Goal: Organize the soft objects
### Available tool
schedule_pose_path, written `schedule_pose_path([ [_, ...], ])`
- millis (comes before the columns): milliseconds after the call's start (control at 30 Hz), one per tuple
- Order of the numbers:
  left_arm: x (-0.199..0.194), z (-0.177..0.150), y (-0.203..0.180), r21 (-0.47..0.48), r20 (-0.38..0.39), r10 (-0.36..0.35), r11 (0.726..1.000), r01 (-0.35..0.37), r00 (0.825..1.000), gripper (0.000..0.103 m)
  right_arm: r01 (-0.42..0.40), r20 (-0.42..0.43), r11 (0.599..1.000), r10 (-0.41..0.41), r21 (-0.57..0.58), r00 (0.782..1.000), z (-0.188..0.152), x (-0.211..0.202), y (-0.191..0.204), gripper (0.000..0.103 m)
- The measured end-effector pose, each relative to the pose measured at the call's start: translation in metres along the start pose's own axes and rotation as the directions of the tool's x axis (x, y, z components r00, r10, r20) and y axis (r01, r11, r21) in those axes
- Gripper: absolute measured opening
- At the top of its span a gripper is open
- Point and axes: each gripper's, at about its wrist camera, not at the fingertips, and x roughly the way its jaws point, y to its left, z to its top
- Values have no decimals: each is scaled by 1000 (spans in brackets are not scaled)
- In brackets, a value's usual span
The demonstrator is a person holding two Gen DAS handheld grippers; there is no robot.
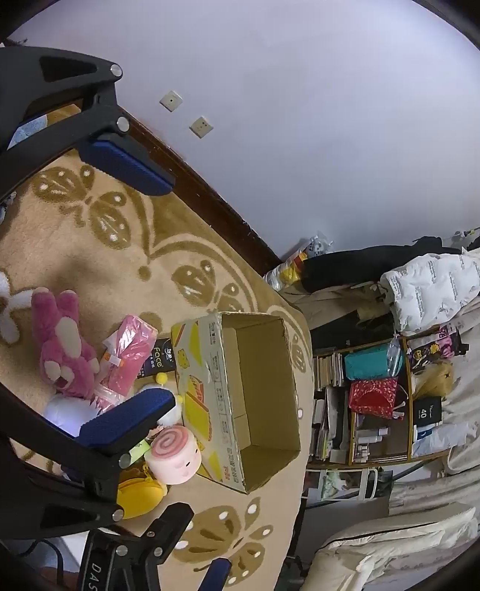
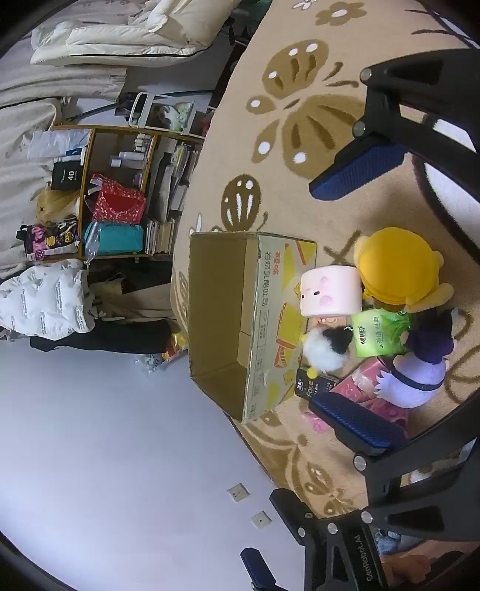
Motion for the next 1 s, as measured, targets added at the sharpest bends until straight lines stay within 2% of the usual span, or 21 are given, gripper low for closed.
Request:
schedule_pose_path([
  [167, 0, -2, 0, -2, 3, 21, 1000, -21, 1000, 103, -3, -2, 1000, 3, 7, 1000, 0, 1, 0, 103],
  [1000, 2, -1, -5, 22, -6, 21, 1000, -21, 1000, 103, 1, 5, 1000, 0, -21, 1000, -3, 3, 6, 103],
])
